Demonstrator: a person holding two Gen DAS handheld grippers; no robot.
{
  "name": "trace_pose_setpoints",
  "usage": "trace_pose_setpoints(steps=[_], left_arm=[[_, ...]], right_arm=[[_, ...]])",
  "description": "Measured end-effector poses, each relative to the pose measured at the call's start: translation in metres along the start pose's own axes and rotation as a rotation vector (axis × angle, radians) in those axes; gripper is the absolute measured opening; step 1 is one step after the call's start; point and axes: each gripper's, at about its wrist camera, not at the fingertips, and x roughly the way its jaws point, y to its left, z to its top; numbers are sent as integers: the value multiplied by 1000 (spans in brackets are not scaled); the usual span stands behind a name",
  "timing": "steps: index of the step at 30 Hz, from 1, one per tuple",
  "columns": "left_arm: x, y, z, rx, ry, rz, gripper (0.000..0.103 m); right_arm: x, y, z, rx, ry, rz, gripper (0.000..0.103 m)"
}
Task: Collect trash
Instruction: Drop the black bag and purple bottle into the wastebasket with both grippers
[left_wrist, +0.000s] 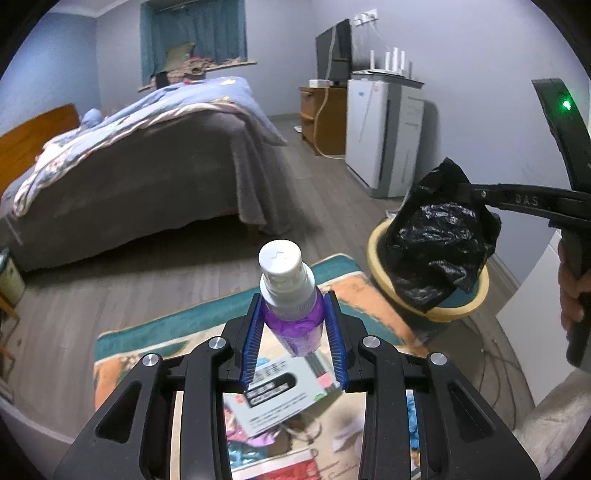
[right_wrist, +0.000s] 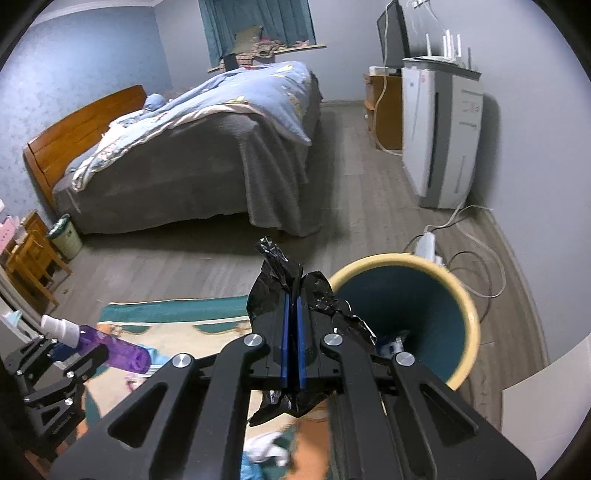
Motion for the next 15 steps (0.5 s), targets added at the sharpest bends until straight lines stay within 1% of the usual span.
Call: trace_pose_setpoints(steps=[4, 8, 15], left_arm=[[5, -17, 4, 6, 6, -38, 34], [14, -41, 14, 58, 6, -58, 34], [35, -76, 31, 105, 15, -119, 34]], right_arm=[[3, -20, 2, 16, 3, -24, 3], [9, -39, 6, 34, 10, -49, 3], [21, -69, 11, 51, 20, -96, 3]])
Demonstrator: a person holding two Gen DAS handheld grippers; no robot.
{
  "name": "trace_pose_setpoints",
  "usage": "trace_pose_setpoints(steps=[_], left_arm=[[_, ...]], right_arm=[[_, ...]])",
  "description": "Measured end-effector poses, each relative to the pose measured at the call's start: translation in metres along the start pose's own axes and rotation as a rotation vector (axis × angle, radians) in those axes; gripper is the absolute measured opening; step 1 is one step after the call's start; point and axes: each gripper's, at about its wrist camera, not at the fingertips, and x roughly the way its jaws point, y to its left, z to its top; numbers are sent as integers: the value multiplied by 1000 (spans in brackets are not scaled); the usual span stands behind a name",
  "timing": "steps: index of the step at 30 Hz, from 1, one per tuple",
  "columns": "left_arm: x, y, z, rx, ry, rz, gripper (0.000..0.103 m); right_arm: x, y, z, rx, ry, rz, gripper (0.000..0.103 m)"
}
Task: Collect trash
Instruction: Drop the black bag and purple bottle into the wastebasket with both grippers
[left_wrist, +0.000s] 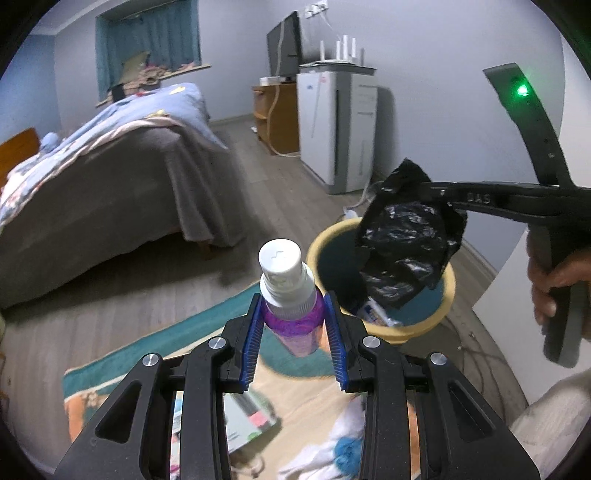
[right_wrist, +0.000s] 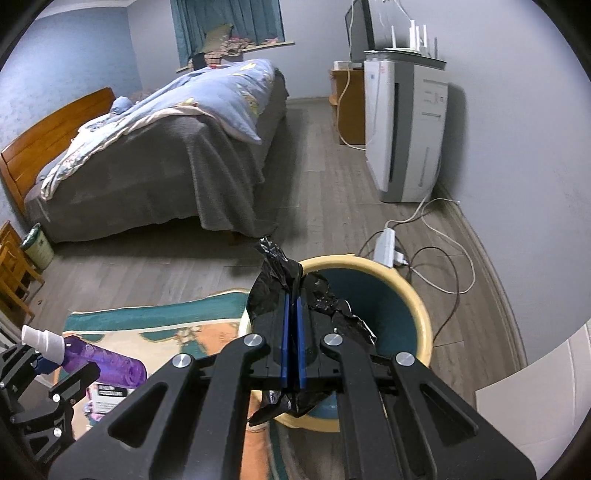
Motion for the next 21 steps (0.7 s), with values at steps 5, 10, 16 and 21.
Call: trace_pose_setpoints(steps=[5, 10, 16, 21], left_arm=[[22, -16, 9, 2, 23, -62, 34], [41, -36, 14, 42, 47, -119, 34], [68, -70, 18, 129, 82, -165, 34], [92, -83, 22, 148, 113, -189, 34]], right_arm=[[14, -28, 3, 52, 24, -16, 3], [30, -52, 2, 101, 57, -39, 3], [55, -74, -4, 128, 115, -100, 3], [75, -85, -10, 133, 169, -133, 3]])
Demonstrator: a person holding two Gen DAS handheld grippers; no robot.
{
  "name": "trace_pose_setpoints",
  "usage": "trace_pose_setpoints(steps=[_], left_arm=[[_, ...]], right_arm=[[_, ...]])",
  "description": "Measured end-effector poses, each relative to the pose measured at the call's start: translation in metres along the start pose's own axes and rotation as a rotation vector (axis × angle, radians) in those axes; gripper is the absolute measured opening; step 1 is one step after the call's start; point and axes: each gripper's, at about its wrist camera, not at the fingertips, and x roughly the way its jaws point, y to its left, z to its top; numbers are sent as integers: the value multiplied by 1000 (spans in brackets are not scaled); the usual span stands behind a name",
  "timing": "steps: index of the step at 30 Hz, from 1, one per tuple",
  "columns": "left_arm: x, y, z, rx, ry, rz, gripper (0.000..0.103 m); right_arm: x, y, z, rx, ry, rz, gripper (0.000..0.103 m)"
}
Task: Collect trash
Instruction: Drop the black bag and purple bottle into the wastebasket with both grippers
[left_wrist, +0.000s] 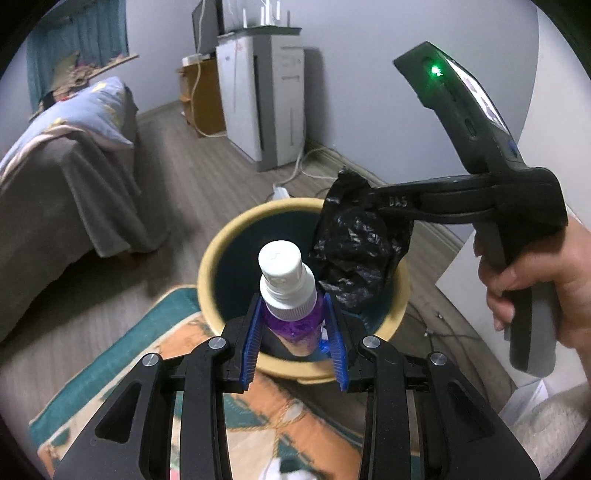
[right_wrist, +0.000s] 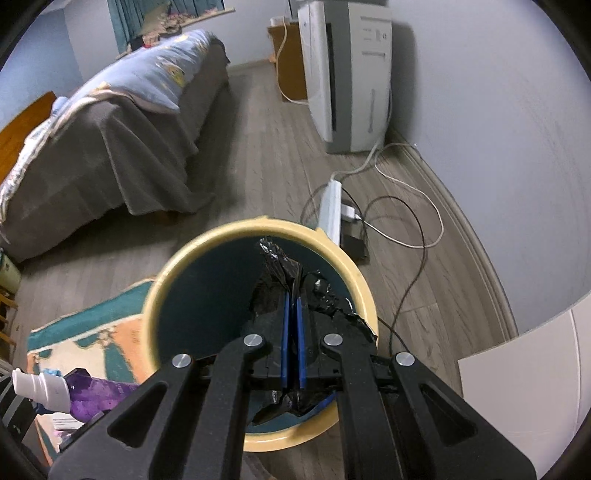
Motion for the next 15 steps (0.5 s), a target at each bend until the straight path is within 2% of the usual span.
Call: trace_pose_setpoints(steps=[4, 15], left_arm=[[22, 4, 2, 7, 35, 5, 34], [75, 30, 8, -86, 127, 36, 34]], right_arm=[[10, -2, -2, 5, 27, -7, 3], [24, -1, -1, 5, 61, 13, 3]])
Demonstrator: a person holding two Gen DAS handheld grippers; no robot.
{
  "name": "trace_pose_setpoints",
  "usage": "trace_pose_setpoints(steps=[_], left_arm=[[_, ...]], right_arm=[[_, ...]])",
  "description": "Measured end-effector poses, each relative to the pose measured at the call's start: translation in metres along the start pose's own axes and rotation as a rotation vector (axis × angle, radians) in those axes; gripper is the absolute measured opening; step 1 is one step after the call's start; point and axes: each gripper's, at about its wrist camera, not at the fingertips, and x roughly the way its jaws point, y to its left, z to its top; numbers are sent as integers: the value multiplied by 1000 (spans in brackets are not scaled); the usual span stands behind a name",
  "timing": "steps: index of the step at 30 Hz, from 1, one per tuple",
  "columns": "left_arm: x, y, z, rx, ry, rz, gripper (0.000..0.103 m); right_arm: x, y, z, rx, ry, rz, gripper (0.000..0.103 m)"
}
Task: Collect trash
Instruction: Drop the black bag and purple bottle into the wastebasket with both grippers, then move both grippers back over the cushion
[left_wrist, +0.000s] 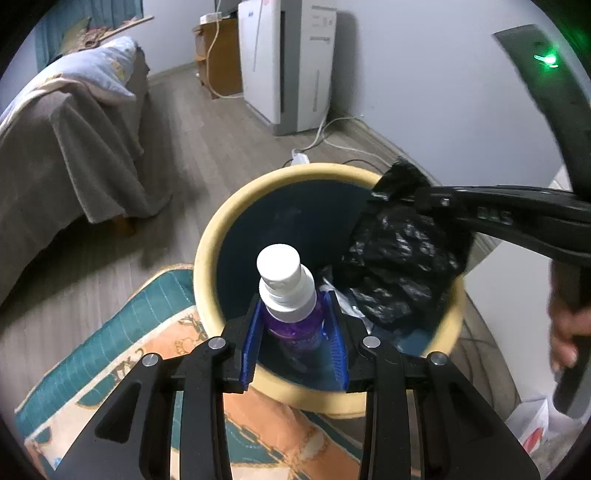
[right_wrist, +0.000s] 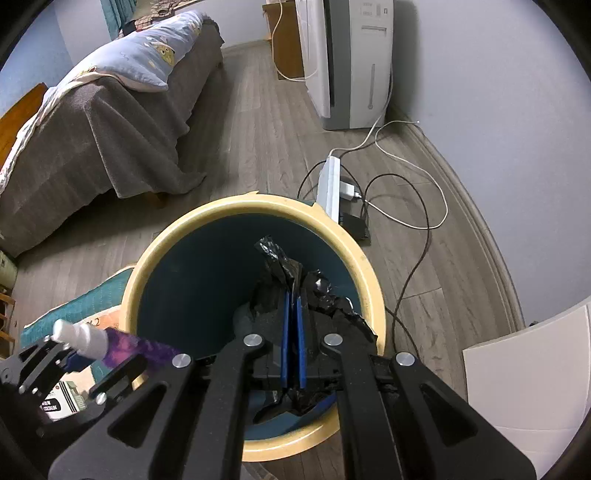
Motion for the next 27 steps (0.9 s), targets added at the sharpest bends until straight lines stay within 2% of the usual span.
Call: trace_pose_setpoints(steps=[3, 6, 8, 10, 11, 12, 14, 16, 19, 20, 21, 24, 27], left_arm=[[6, -3, 1, 43, 8, 38, 34], [7, -1, 1, 43, 8, 48, 35], [5, 1, 1, 33, -3, 52, 41], [3, 1, 2, 30, -18, 60, 53], [1, 2, 2, 29, -26, 63, 58], [0, 3, 1, 29, -31, 61, 58], [-3, 2, 0, 33, -35, 67, 60], [-5, 3, -2, 31, -45, 74, 71], [-11, 4, -4, 17, -66, 92, 84], [-15, 6, -6, 5, -76, 98, 91], [-20, 8, -7, -11, -90, 107, 94], [-35, 16, -12, -51, -120, 119, 96], [-55, 23, -17, -66, -142, 138, 97]], right_arm=[[0, 2, 1, -9, -11, 8, 3], [-4, 1, 2, -2, -37, 16, 5], [-6, 0, 2, 4, -48, 27, 6], [-6, 1, 2, 7, -52, 28, 20], [-7, 0, 2, 9, -56, 26, 34], [-8, 0, 2, 10, -58, 23, 41], [-9, 0, 4, 13, -63, 15, 42], [-10, -1, 5, 22, -63, 10, 47], [-14, -1, 7, 33, -68, 8, 60], [-16, -1, 8, 35, -73, 5, 69], [-20, -1, 9, 38, -82, 2, 78], [-33, -1, 11, 51, -115, -8, 93], [-48, -1, 12, 66, -142, -5, 97]])
